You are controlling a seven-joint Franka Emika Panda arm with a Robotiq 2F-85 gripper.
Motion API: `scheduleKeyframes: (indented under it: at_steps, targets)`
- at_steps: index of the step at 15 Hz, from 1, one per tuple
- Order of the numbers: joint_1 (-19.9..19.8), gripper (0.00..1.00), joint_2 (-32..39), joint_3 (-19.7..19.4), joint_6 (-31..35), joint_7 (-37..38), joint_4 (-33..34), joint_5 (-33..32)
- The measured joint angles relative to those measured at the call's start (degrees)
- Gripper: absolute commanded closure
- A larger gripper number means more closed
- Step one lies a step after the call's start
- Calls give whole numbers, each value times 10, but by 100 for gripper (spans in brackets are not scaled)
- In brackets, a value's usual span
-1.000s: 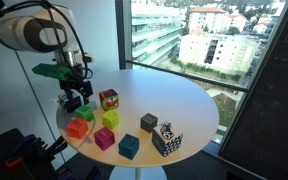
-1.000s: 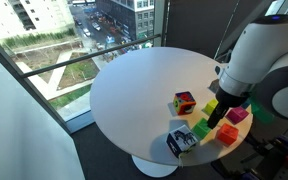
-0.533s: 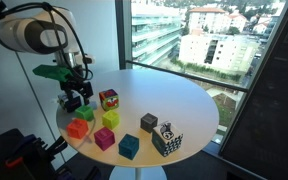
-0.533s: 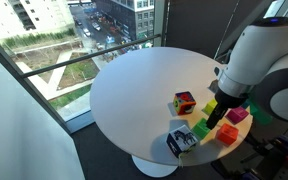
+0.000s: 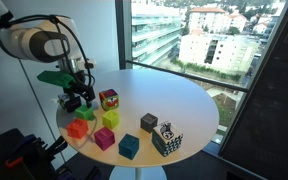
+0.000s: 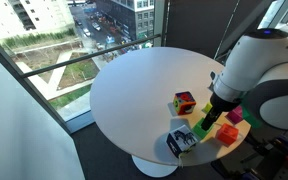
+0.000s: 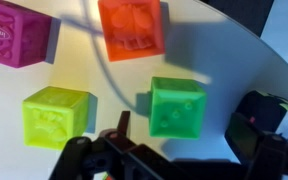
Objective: Pick up the green block and put it on the lime green block
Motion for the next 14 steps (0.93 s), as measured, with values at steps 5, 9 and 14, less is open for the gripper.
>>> scheduleKeyframes:
  at_steps: [5, 9, 14]
  targets:
    - [2, 0, 30, 0, 29, 0, 6, 0]
    - [8, 0, 54, 0, 55, 2, 13, 0]
    - [17, 26, 86, -8, 85, 18, 21, -15]
